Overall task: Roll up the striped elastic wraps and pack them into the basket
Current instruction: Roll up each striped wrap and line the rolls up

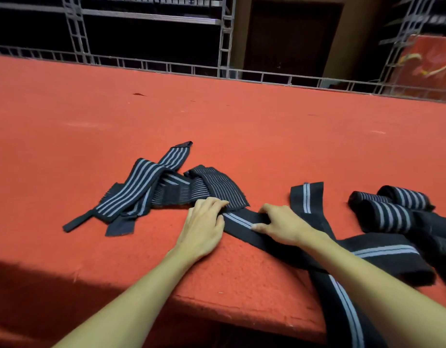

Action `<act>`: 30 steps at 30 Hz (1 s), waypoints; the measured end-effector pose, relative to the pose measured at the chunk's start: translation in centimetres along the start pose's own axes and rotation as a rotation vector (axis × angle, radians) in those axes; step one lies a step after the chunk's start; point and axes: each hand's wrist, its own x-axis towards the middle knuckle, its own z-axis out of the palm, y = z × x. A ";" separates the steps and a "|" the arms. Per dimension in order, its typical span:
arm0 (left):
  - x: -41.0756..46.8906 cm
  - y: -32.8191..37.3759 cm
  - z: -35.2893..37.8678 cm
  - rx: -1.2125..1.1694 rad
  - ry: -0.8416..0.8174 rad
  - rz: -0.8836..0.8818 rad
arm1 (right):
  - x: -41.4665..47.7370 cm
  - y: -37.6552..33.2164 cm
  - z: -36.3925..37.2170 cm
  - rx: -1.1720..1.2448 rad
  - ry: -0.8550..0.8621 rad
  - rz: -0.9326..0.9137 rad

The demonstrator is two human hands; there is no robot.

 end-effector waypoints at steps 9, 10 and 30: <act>-0.2 0.0 0.4 0.126 -0.054 -0.038 | -6.5 4.4 -5.8 0.024 0.069 -0.032; -0.1 0.5 0.3 0.088 -0.066 -0.047 | -7.1 4.8 -6.2 0.032 0.083 -0.041; 2.0 12.7 -0.7 0.060 -0.404 0.239 | -12.5 16.0 -7.1 -0.121 -0.012 0.246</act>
